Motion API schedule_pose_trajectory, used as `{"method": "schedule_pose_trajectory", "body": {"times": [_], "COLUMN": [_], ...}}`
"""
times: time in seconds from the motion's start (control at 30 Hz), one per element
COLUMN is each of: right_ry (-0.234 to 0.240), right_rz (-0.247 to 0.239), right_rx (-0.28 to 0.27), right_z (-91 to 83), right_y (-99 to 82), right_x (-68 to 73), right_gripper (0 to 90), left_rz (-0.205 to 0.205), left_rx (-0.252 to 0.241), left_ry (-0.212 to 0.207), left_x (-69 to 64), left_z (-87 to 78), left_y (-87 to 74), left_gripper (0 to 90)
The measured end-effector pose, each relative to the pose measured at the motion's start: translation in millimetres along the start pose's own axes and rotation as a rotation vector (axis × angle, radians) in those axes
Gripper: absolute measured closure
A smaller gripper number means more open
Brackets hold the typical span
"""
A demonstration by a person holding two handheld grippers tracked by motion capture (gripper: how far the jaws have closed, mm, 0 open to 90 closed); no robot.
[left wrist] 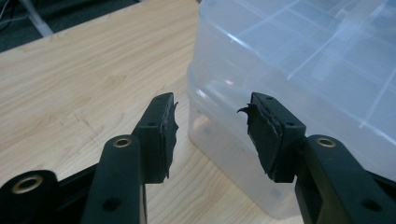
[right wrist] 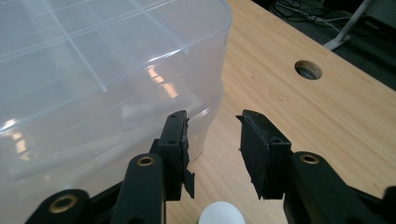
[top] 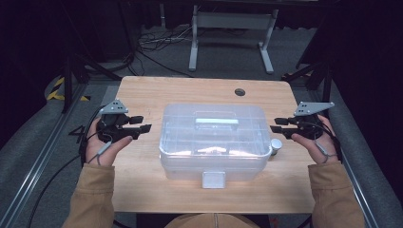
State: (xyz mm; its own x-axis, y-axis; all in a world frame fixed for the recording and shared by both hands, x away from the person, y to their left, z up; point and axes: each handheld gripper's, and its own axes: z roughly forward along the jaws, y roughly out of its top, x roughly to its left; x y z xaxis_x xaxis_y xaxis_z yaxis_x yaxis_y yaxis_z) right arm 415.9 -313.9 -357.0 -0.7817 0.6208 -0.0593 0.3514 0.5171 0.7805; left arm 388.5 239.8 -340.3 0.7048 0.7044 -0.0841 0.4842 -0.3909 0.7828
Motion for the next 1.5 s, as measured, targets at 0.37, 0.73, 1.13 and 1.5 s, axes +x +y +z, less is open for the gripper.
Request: {"method": "schedule_pose_trajectory", "body": {"times": [0.37,0.73,1.13,1.5], "right_ry": [0.059,0.084,0.092,0.077], "right_rz": [0.057,0.094,0.139,0.155], "right_rx": [-0.002,-0.003,-0.011,-0.012], "right_z": [-4.3,-3.8,-9.8,-16.9], "right_y": [-4.7,-8.4,-17.6,-23.6], "right_x": [-2.2,-4.9,-8.2,-7.8], "right_gripper": [62.7,62.5,60.1,57.2], "left_rz": [-0.021,-0.001,0.111,0.159], "left_rx": [0.011,-0.003,-0.001,0.012], "left_ry": [-0.040,-0.071,-0.157,-0.203], "left_x": [0.4,-6.7,-35.9,-53.0], "left_z": [3.3,-3.9,2.3,17.2], "left_y": [2.2,13.3,51.3,76.2], "left_gripper": [52.4,53.4,52.4,51.3]}}
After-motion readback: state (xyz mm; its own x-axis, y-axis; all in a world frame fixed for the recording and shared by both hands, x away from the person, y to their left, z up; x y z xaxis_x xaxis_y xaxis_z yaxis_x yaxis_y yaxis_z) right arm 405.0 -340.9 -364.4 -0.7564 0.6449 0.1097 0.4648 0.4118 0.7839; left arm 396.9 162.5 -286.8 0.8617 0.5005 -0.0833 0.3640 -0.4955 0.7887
